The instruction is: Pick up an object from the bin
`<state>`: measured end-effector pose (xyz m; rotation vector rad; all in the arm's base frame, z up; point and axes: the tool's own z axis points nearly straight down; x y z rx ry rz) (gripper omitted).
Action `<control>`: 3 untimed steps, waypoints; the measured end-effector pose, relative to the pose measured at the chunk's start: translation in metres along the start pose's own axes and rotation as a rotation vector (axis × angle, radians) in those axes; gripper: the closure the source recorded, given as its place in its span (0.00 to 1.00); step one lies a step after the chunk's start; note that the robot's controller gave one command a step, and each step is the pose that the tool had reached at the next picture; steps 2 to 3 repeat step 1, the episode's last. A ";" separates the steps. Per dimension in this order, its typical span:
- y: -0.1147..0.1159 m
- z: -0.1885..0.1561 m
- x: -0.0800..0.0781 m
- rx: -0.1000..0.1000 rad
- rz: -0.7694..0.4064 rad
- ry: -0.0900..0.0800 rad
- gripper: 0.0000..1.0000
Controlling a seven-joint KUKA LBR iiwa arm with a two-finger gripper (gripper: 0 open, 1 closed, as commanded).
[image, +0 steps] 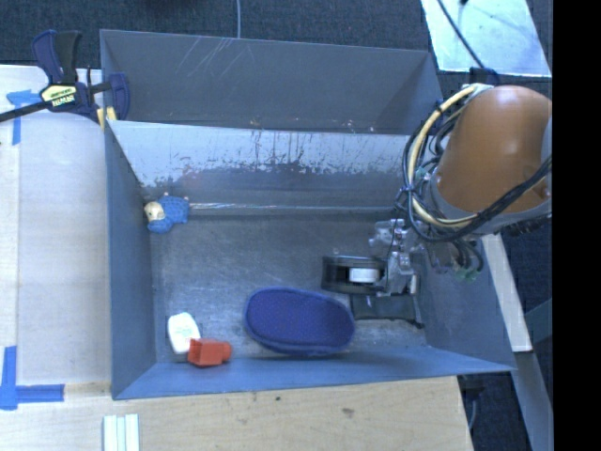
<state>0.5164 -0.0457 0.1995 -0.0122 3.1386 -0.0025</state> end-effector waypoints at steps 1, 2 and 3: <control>0.029 -0.161 0.028 -0.001 -0.006 -0.001 1.00; 0.029 -0.161 0.028 -0.001 -0.006 -0.001 1.00; 0.029 -0.161 0.028 -0.001 -0.006 -0.001 1.00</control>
Offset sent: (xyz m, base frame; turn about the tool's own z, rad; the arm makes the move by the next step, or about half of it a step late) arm -0.0290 0.0291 0.1588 -0.0046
